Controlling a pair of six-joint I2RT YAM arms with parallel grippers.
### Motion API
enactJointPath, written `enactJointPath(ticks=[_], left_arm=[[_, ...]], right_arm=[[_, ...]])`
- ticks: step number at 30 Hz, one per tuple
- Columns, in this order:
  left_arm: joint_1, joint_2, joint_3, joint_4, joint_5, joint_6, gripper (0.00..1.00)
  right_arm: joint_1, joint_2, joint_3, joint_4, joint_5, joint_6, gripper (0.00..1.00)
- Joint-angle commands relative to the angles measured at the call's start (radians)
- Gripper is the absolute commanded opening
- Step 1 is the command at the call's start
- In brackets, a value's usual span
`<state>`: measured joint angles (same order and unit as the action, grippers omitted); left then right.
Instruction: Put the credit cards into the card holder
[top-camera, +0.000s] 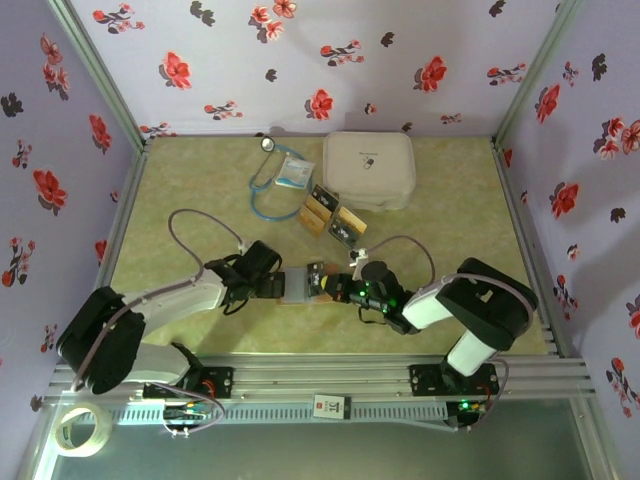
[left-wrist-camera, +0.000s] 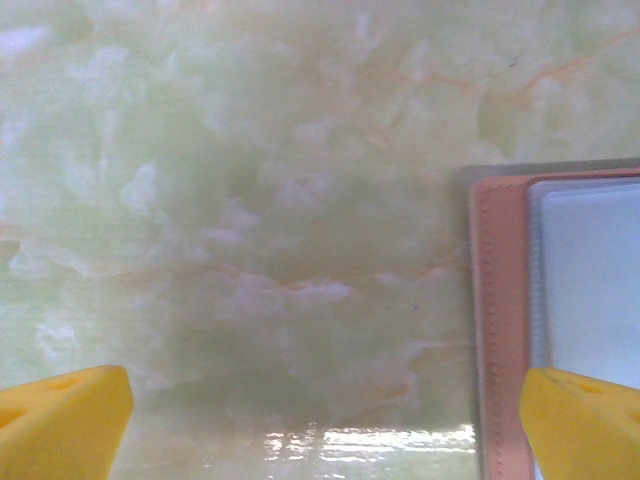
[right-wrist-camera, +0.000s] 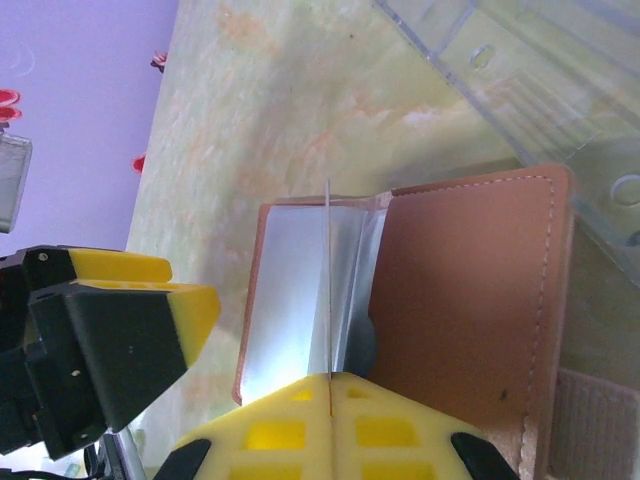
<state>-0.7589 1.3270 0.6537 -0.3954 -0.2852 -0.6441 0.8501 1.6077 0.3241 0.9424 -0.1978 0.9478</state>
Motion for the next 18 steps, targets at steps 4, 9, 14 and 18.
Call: enactJointPath(ticks=[4, 9, 14, 18], left_arm=[[-0.013, 0.003, -0.006, 0.028, 0.048, 0.056, 1.00], [-0.025, 0.035, -0.008, 0.045, 0.048, 0.067, 1.00], [-0.028, 0.056, -0.018, 0.067, 0.048, 0.071, 1.00], [-0.031, 0.070, -0.027, 0.079, 0.047, 0.069, 1.00]], right_arm=[[0.009, -0.078, 0.002, -0.060, 0.064, 0.003, 0.00], [0.017, -0.076, 0.022, -0.080, 0.080, 0.003, 0.00], [0.024, -0.048, 0.028, -0.064, 0.097, 0.011, 0.00], [0.029, -0.023, 0.029, -0.033, 0.104, 0.021, 0.00]])
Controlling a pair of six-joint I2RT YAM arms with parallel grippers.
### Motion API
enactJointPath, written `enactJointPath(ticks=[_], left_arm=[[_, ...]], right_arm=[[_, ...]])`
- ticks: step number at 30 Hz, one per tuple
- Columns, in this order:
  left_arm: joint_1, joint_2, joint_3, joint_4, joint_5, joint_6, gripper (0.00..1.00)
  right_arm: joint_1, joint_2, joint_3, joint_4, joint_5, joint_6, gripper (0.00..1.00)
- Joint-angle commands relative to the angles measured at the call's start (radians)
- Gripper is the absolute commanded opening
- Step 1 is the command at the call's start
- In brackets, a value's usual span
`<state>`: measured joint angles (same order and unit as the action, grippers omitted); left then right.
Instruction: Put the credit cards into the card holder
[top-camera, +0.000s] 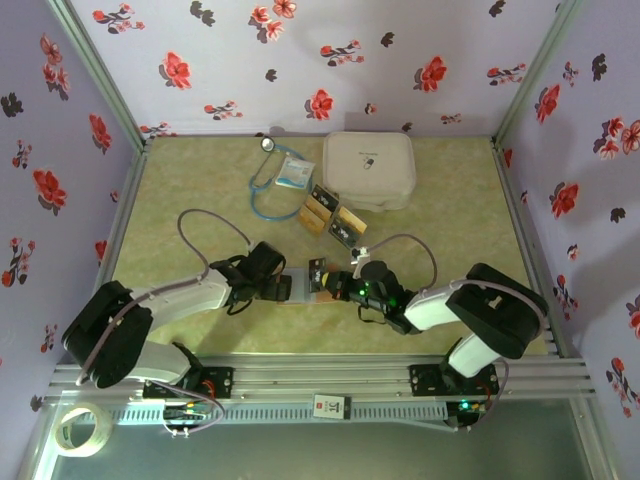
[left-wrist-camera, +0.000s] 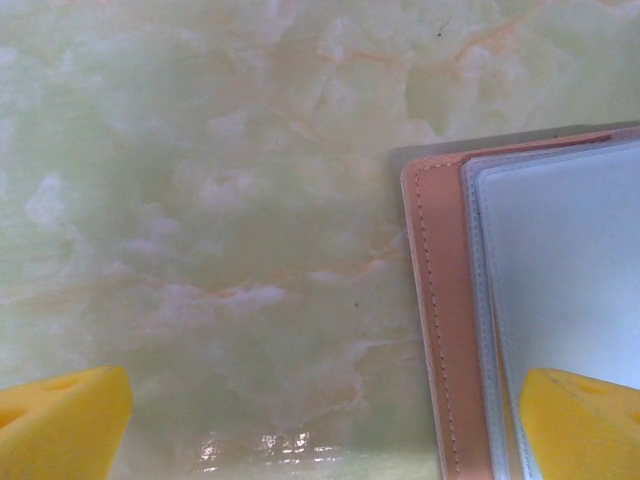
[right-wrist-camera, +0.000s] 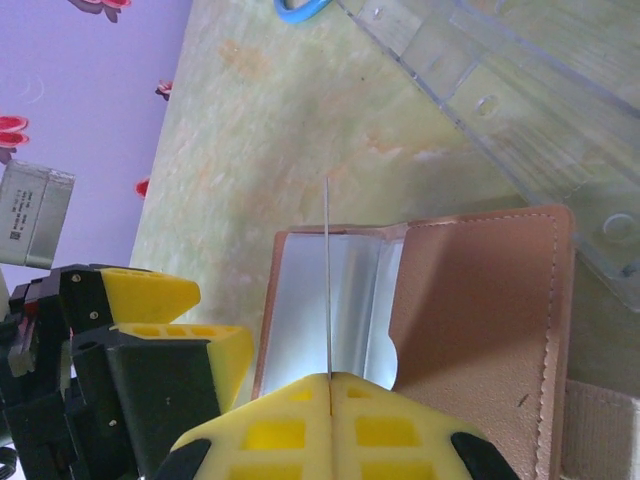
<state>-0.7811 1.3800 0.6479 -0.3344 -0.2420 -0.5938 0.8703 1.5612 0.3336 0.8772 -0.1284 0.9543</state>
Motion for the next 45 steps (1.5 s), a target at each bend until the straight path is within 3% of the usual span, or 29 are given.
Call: enactJointPath(ticks=[1, 22, 45], left_arm=[[-0.009, 0.018, -0.023, 0.019, 0.005, 0.020, 1.00], [-0.013, 0.028, -0.058, 0.014, -0.018, -0.021, 1.00], [-0.012, 0.014, -0.061, 0.008, -0.023, -0.026, 1.00]], right_arm=[[0.010, 0.032, 0.020, 0.042, 0.035, 0.017, 0.00], [0.018, 0.054, 0.014, 0.106, 0.042, 0.024, 0.00], [0.034, 0.193, 0.006, 0.270, 0.018, 0.083, 0.00]])
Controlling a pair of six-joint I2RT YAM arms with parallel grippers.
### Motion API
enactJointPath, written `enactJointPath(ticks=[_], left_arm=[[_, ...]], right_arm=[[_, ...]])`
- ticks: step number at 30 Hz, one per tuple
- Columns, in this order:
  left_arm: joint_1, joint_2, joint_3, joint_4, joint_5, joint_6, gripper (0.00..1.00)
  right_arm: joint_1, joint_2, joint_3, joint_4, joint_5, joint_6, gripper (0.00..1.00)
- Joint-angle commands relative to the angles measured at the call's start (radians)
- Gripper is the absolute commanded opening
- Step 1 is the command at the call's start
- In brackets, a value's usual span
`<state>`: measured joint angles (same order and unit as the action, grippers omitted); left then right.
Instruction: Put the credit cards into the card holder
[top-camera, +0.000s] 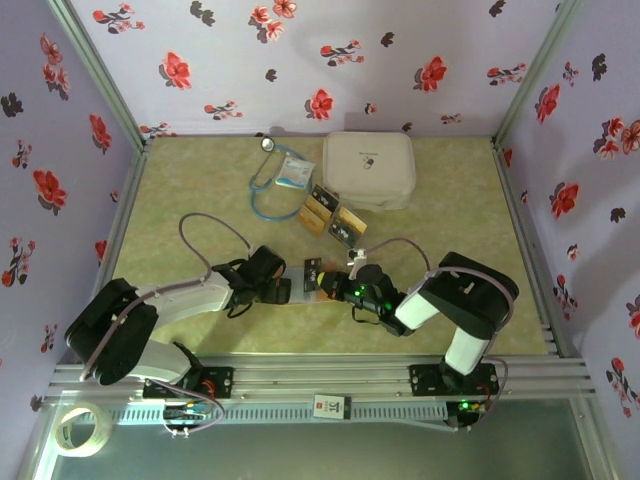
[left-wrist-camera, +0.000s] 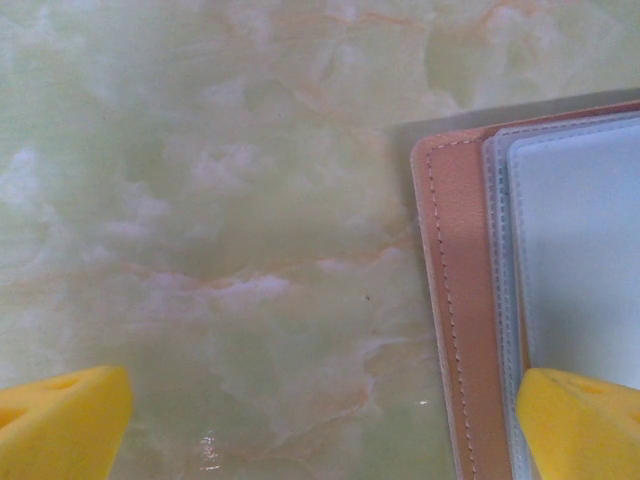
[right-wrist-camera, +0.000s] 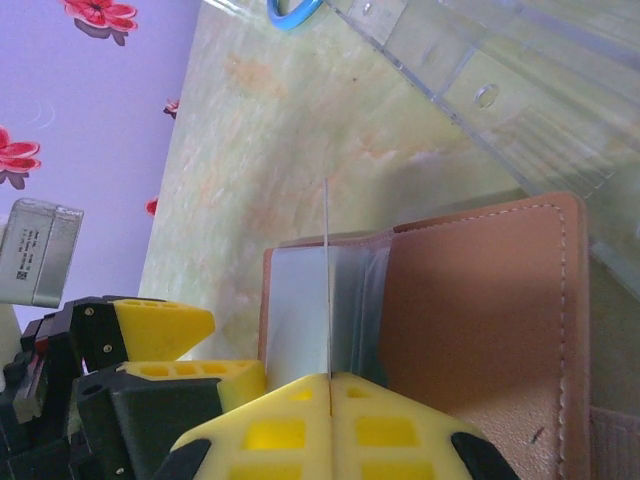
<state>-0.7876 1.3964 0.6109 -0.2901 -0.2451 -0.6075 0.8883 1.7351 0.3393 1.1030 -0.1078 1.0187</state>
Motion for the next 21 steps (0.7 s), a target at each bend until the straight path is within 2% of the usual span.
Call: enactJointPath(ticks=[1, 21], left_arm=[[-0.006, -0.004, -0.024, -0.036, -0.020, -0.012, 1.00], [-0.004, -0.031, 0.013, -0.075, -0.060, 0.001, 1.00]], right_arm=[[0.017, 0.020, 0.000, 0.044, -0.003, 0.019, 0.00], [0.042, 0.056, -0.047, 0.110, 0.025, 0.052, 0.00]])
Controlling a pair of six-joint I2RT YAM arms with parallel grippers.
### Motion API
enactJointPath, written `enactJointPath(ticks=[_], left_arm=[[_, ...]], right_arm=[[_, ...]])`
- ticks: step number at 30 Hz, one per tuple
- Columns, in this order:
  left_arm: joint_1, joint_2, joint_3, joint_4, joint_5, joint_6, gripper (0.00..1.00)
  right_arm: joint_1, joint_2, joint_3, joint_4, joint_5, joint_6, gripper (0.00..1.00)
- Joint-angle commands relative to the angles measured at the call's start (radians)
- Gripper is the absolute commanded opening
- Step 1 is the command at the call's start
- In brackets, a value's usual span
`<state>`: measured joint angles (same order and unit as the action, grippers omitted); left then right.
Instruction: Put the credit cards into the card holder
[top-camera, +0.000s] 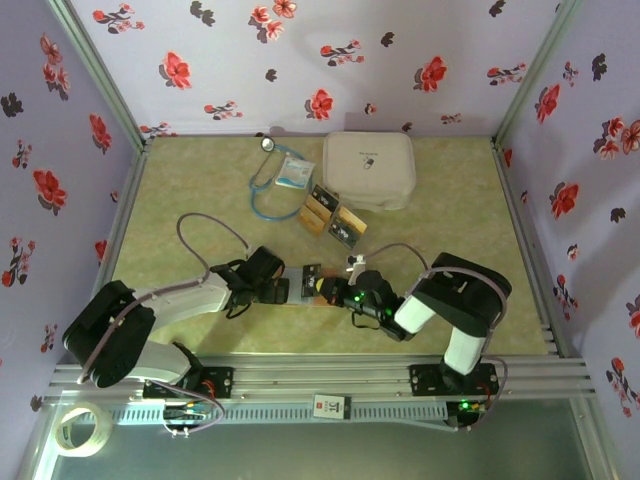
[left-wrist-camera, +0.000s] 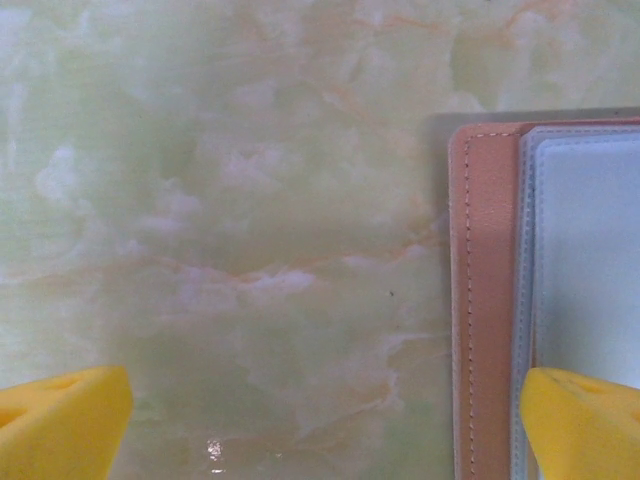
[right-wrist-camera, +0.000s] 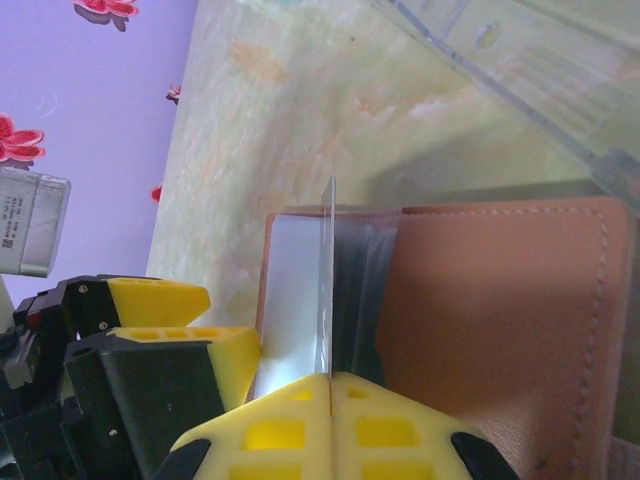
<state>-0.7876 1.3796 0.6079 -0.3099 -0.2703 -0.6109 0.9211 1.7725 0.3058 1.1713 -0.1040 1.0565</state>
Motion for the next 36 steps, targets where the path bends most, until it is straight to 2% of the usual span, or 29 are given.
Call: enactJointPath(ticks=[1, 36], left_arm=[[-0.004, -0.016, 0.019, -0.058, -0.037, 0.006, 1.00], [-0.002, -0.024, 0.010, -0.060, -0.042, 0.012, 1.00]], right_arm=[[0.009, 0.023, -0.016, 0.048, 0.021, 0.017, 0.00], [0.051, 0.117, -0.043, 0.175, 0.076, 0.099, 0.00]])
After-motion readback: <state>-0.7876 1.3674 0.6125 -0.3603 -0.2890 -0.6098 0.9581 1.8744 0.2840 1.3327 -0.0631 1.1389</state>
